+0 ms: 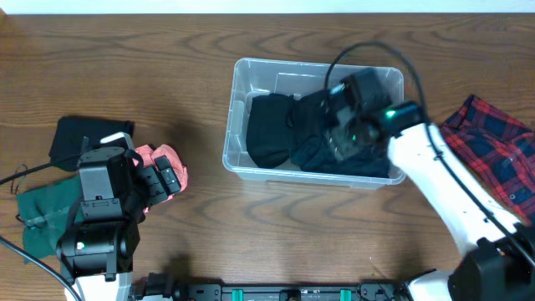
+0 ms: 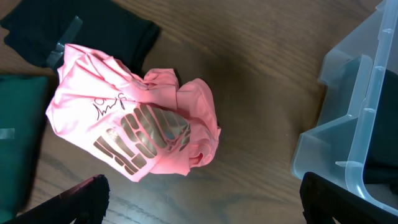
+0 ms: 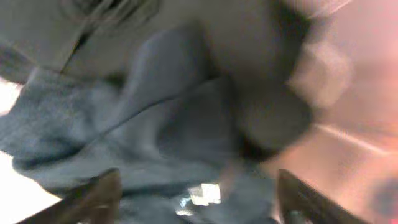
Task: Pack container
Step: 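Place the dark green shirt into the bin and release, then move the right gripper to the plaid shirt and grasp it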
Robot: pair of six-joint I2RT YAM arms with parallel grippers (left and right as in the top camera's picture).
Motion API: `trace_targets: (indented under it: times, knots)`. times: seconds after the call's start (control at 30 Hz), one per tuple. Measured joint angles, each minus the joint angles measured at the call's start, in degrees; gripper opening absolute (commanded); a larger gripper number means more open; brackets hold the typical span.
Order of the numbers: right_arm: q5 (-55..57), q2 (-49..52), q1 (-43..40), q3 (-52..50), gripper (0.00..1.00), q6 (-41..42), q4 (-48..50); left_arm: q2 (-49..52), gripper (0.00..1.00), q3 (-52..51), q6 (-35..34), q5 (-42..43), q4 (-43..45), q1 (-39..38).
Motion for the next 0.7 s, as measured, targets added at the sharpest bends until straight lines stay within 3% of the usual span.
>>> trace_targets:
  times: [0.27, 0.53, 0.7]
  knots:
    - [11.7, -5.2, -16.7, 2.8, 0.99, -2.0, 3.4, 0.0, 0.98, 0.0, 0.0, 0.0, 0.0, 0.0]
    - [14.7, 1.7, -34.8, 1.3, 0.99, -8.5, 3.2, 0.0, 0.98, 0.0, 0.0, 0.0, 0.0, 0.0]
    - [15.3, 6.0, -41.0, -3.7, 0.99, -9.9, 4.9, 0.0, 0.98, 0.0, 0.0, 0.0, 0.0, 0.0]
